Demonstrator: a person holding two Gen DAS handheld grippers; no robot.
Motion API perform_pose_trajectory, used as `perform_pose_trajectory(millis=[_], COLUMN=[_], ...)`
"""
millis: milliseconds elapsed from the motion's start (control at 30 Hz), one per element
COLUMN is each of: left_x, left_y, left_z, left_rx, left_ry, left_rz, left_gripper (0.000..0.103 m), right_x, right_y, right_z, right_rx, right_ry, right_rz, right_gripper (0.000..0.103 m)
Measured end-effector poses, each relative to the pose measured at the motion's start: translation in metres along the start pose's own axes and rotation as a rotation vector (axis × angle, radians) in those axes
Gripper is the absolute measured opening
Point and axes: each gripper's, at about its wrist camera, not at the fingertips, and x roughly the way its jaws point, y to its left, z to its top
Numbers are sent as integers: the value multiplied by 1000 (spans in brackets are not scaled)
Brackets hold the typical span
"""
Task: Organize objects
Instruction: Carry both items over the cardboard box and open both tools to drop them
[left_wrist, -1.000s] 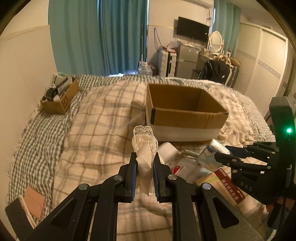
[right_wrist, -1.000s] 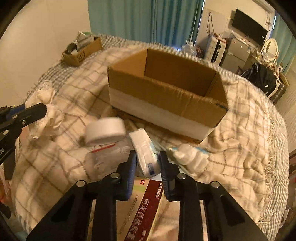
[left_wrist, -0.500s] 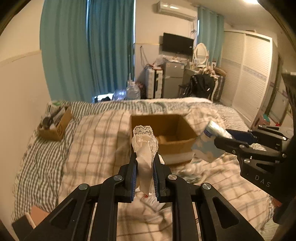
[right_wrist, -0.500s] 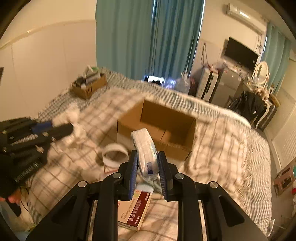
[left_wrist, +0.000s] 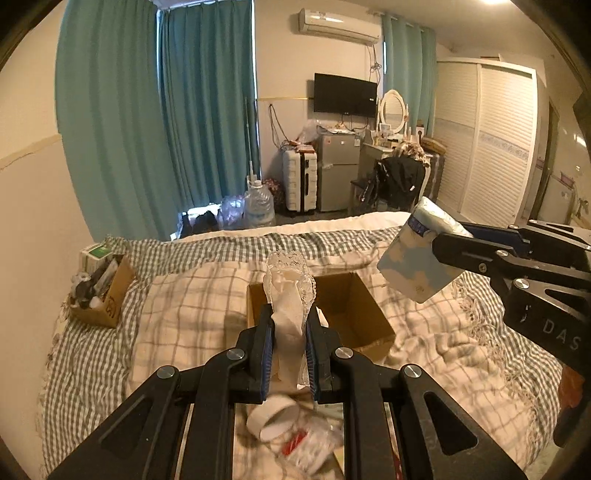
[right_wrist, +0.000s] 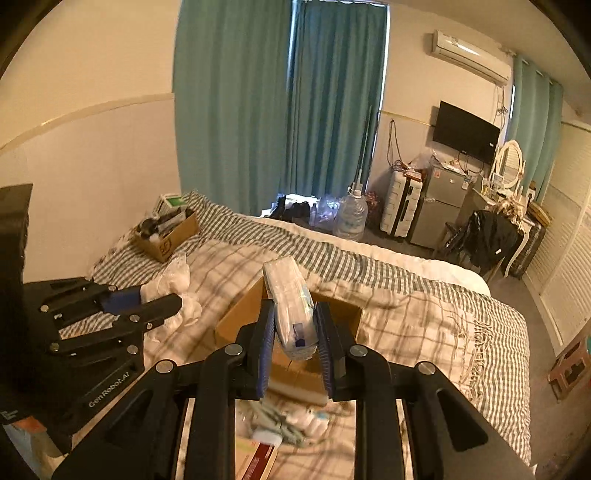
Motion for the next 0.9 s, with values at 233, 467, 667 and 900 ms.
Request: perform_pose_trajectory(millis=[233,467,667,900], left_x=[68,152,212,235], left_y=[-6,-14,-9,-6], left_z=[23,16,-1,-17], left_rx=[32,56,32,23], left_ry=[21,89,151,212], left_rz=[-37,-45,-75,-106], left_gripper=[16,16,16,21], right_x=[75,169,235,254], right_y=[-35,-62,-80,-81], right_z=[21,6,-23,-45], right_rx=[53,91,151,168], right_ry=[53,149,230,267], right_rz=[-15,13,33,45], right_gripper=[21,21,21,21])
